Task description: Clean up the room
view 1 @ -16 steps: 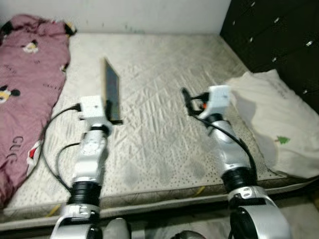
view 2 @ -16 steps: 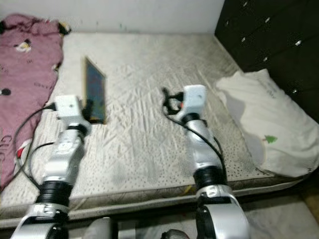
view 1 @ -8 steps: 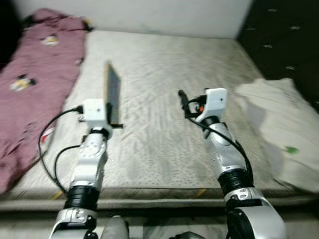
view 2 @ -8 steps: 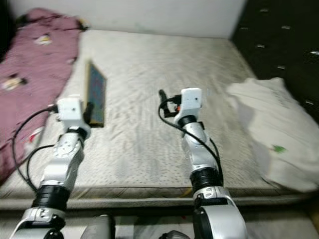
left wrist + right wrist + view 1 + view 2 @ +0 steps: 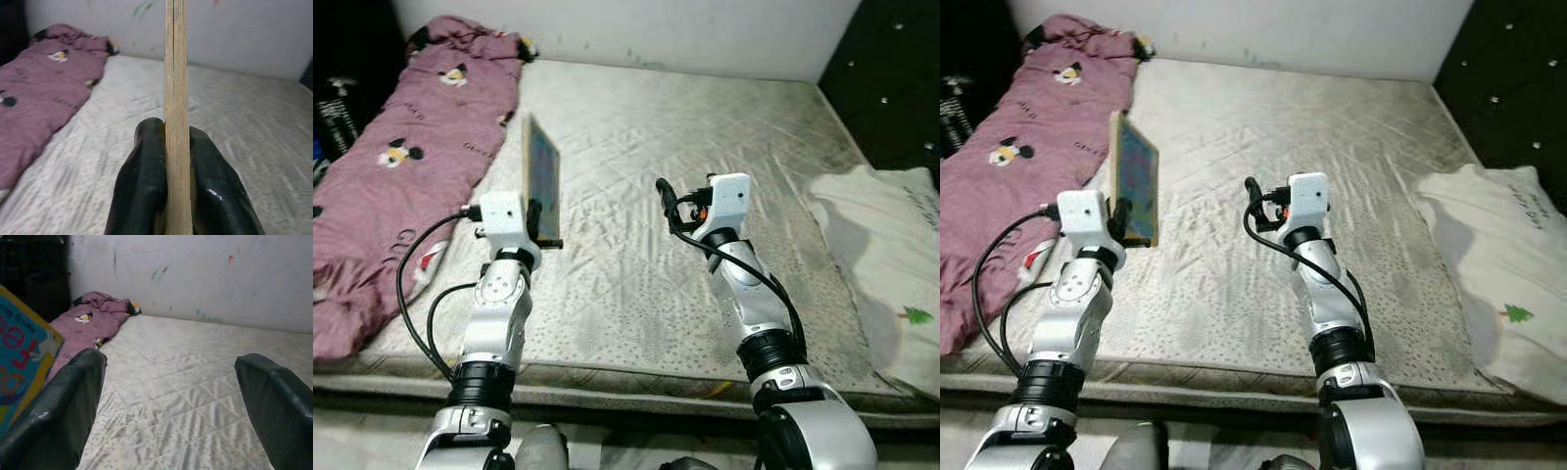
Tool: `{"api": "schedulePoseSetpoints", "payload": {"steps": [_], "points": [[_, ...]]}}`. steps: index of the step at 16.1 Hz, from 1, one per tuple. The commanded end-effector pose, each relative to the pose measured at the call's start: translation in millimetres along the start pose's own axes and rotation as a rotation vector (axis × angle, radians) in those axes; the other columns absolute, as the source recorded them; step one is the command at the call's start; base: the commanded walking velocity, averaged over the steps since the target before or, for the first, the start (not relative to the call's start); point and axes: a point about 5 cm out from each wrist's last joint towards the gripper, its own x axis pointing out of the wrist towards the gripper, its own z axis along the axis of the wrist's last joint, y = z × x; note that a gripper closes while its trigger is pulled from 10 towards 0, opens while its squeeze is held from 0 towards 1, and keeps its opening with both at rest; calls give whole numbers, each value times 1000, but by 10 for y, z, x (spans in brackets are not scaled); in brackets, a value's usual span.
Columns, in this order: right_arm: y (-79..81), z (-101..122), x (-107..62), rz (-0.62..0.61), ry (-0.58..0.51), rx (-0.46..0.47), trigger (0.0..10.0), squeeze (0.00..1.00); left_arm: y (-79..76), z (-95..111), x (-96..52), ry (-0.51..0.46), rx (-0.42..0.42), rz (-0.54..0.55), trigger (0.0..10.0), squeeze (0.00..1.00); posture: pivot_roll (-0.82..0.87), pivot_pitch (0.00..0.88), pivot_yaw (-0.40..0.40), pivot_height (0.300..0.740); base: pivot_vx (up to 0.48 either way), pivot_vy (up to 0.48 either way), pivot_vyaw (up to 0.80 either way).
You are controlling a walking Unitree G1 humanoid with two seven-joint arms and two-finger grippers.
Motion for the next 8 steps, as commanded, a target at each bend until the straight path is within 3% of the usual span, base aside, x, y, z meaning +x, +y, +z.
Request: {"api": "schedulePoseSetpoints", "payload": {"steps": [1, 8], "points": [[-42, 34, 23, -9, -10, -3, 10000, 0, -61, 160, 42, -67, -15, -25, 10000, 0, 41, 0, -51, 740, 0, -379, 0], [-65, 42, 39, -8, -9, -12, 10000, 0, -71, 175, 58, -71, -36, -22, 10000, 0, 38, 0, -61, 740, 0, -400, 0]]}}
